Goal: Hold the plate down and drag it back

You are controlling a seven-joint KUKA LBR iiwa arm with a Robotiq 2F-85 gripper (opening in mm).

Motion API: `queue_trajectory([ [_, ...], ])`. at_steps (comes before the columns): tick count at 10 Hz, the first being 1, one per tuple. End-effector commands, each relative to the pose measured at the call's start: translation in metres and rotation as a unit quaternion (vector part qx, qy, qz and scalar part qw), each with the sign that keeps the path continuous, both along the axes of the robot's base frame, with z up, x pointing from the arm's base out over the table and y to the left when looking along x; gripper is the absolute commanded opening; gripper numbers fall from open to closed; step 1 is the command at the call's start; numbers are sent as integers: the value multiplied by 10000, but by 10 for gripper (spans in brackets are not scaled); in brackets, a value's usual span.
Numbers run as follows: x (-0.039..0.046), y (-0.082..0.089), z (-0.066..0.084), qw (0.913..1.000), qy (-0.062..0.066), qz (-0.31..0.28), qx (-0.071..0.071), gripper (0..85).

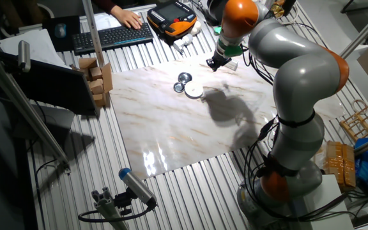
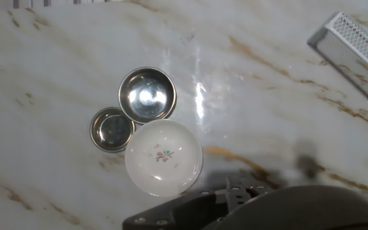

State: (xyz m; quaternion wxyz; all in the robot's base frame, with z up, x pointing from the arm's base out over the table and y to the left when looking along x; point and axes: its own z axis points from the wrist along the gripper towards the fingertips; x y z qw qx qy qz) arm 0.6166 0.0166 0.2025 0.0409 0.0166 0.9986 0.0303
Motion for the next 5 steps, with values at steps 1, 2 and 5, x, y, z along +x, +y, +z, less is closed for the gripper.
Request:
queue_trajectory([
  [1, -3, 18, -2, 10000, 7, -11, 4, 0],
  [2, -20, 67, -32, 10000, -51, -75, -28, 0],
  [5, -33, 98, -53, 9999, -66, -84, -35, 0],
])
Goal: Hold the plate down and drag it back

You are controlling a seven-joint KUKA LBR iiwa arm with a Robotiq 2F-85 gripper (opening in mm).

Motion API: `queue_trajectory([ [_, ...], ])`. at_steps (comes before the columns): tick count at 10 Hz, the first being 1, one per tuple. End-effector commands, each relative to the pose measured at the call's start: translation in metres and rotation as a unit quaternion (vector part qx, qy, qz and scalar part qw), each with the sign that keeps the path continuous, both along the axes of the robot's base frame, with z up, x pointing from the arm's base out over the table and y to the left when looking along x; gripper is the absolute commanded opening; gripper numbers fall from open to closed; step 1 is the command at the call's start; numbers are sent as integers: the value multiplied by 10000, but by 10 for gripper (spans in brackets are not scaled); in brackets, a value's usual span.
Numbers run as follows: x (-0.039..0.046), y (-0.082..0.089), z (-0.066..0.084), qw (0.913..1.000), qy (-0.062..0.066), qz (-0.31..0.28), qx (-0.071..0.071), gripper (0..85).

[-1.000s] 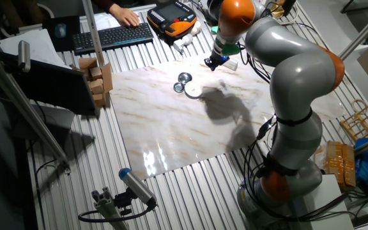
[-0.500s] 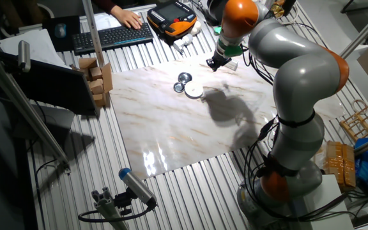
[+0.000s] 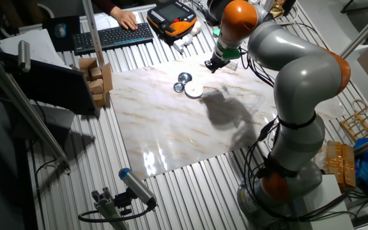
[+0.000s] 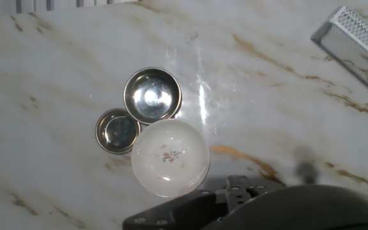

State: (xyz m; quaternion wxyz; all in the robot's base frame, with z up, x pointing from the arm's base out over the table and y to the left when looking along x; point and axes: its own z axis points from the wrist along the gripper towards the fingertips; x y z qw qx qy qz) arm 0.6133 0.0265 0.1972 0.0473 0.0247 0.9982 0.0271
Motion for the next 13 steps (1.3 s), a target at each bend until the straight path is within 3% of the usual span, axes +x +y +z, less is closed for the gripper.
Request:
queue_trajectory([
  [1, -2, 1, -2, 10000, 18, 1, 10, 0],
  [7, 2, -9, -15, 9999, 84, 50, -40, 0],
  [10, 0, -7, -29, 9999, 135, -22, 81, 0],
  [13, 1, -8, -33, 9998, 170, 27, 100, 0],
])
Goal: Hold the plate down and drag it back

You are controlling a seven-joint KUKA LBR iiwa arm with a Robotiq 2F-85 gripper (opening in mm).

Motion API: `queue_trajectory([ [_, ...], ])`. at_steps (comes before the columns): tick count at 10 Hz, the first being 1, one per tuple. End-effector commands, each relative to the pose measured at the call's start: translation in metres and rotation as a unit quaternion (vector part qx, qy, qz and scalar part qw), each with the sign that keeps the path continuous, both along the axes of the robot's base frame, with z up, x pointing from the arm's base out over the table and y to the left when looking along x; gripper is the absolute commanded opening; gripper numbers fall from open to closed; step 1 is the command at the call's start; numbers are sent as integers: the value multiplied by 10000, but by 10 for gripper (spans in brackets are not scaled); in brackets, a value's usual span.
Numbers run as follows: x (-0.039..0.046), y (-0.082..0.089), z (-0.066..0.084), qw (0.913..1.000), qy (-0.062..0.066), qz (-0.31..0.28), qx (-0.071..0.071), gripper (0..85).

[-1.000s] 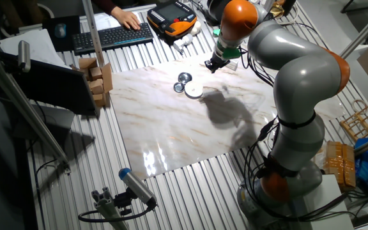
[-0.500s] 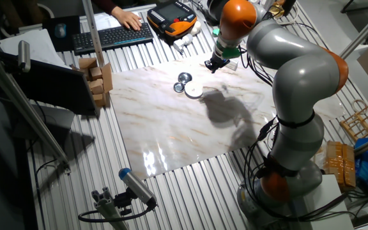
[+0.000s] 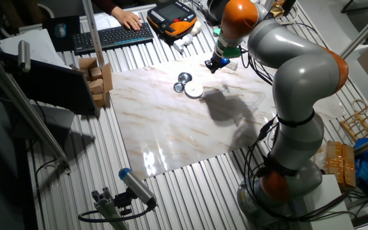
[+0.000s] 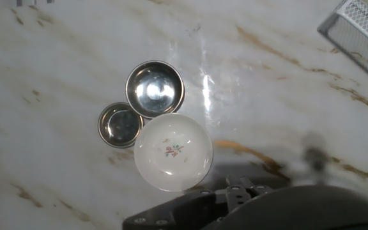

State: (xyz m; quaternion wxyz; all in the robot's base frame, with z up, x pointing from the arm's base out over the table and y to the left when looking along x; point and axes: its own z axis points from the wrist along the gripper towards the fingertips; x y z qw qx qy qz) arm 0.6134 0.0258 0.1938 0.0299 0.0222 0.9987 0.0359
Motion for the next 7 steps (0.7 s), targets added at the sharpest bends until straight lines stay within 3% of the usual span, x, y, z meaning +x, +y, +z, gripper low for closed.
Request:
queue_trajectory([
  [1, -1, 0, 3, 10000, -2, 15, -23, 0],
  [4, -6, 11, -1, 10000, -10, 30, -54, 0],
  [7, -18, 37, 41, 9995, 28, 200, -256, 0],
])
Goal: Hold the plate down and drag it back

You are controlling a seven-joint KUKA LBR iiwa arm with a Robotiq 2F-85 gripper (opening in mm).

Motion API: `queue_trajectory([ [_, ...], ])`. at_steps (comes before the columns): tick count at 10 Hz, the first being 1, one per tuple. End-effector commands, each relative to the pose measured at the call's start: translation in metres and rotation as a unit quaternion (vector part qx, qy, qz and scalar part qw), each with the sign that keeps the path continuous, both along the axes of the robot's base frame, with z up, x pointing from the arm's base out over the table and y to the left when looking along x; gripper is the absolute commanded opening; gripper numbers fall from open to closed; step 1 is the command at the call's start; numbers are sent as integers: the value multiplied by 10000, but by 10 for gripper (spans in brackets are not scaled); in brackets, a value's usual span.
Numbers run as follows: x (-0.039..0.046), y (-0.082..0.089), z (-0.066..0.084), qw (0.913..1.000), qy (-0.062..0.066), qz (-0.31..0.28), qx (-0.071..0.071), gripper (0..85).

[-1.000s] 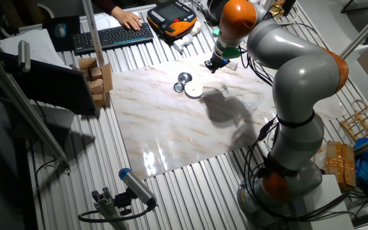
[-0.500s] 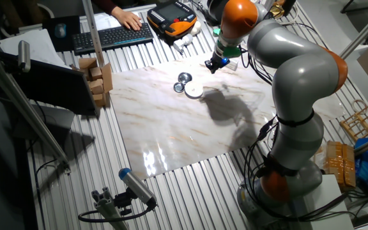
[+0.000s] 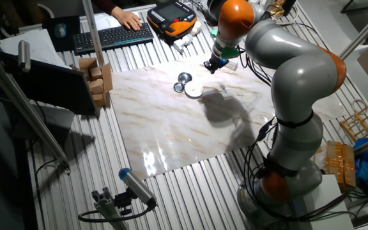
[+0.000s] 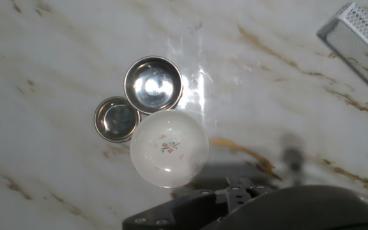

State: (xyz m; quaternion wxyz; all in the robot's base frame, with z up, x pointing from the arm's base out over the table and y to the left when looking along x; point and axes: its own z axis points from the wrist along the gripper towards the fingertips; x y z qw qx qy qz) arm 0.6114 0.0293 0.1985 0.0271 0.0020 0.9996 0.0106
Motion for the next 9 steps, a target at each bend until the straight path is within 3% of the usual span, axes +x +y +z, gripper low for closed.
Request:
queue_trajectory([
  [1, -18, 3, 30, 10000, 24, 6, -6, 0],
  [5, -135, -16, 140, 10000, -45, -11, -28, 0],
  [9, -184, -30, 92, 9999, -114, -5, 3, 0],
])
